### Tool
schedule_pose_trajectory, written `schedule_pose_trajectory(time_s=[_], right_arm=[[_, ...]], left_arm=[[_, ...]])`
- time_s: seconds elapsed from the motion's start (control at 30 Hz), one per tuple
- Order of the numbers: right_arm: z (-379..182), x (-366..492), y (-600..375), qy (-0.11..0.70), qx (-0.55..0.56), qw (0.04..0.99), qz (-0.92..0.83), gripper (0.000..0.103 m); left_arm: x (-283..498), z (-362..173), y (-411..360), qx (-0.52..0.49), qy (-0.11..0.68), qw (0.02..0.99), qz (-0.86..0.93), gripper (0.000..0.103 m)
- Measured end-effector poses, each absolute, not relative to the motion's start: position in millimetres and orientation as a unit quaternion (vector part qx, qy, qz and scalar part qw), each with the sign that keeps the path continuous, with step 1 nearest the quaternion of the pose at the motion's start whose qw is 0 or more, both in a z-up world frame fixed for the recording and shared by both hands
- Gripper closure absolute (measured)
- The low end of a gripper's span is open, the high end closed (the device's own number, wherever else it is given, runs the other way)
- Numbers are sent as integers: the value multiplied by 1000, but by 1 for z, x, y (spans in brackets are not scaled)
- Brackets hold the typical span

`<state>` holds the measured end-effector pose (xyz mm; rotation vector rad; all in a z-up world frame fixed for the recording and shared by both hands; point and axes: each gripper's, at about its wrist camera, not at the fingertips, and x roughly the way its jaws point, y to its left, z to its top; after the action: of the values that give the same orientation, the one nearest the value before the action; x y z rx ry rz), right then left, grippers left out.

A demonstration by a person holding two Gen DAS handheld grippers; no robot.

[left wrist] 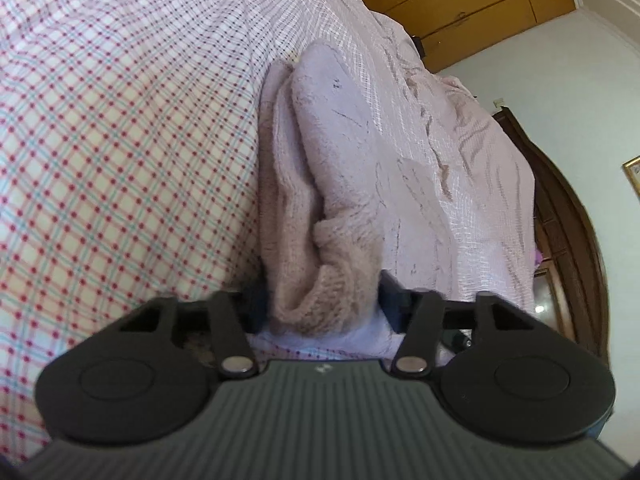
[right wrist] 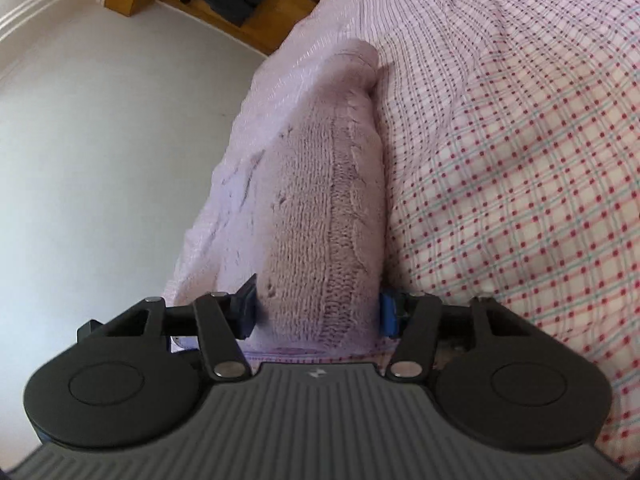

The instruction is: Fold small clothes

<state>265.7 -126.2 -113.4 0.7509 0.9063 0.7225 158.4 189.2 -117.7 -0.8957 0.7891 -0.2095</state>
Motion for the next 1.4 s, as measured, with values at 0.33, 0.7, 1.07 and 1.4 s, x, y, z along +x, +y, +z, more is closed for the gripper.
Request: schedule_pose_trajectory(time_s=[0.33,0.7,1.07,1.4], right_arm=[[-94,245,-107,403,287,815,301,52],[-71,236,-110,404,266,817,313,58],[-30,163,-155,401,280,815,310,58],[14,137,-192,343,271,852,290,62]], left_arm=[[162,-118,181,-411,352,837,-77,64],[131,-93,163,-393,346,848,-77,72],[49,-77,131,-443,311,833,-115,72],[61,-35,93,-424,278,848,-153,73]])
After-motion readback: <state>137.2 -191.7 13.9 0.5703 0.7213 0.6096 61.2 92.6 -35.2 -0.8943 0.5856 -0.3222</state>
